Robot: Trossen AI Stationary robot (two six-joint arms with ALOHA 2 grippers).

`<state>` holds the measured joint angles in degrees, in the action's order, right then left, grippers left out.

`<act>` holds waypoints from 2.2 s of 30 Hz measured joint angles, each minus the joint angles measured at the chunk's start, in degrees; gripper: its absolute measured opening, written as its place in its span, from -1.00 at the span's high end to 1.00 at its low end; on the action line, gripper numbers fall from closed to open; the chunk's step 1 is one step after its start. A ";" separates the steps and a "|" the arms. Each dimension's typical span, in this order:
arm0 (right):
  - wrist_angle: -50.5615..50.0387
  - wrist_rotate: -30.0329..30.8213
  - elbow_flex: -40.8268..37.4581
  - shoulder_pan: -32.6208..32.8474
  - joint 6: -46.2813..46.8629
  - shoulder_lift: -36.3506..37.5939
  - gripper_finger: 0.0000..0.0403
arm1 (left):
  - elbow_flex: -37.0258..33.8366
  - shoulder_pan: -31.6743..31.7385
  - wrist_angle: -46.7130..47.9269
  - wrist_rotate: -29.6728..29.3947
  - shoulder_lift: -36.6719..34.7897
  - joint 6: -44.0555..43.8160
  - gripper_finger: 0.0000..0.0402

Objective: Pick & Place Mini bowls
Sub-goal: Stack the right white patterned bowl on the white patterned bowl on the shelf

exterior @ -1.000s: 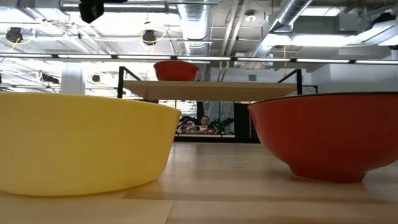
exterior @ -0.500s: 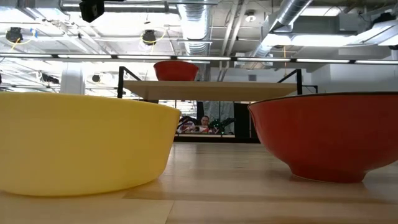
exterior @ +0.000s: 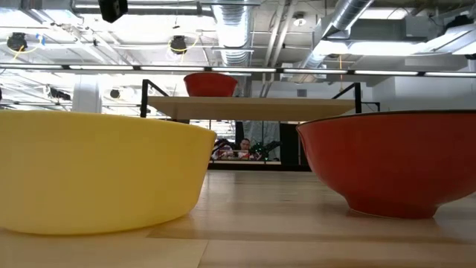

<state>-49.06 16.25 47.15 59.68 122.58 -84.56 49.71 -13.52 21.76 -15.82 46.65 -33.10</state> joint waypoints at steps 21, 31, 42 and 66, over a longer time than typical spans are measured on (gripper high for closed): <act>-2.32 9.99 0.03 -5.68 -10.03 6.82 1.00 | 0.02 0.00 -5.94 1.28 5.38 1.35 0.41; -1.44 9.84 0.03 -6.51 -11.63 7.00 1.00 | 0.02 0.00 -6.36 5.50 7.15 0.82 0.41; -1.36 10.80 0.10 -6.57 -11.61 7.00 1.00 | 0.02 0.02 -6.39 5.58 7.10 1.11 0.41; -4.95 16.04 7.15 -18.42 -34.02 6.96 1.00 | -0.02 -1.59 -16.64 5.61 11.67 0.21 0.41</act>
<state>-54.01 32.29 54.29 41.26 88.56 -77.60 49.69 -15.11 5.13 -10.20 58.32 -32.89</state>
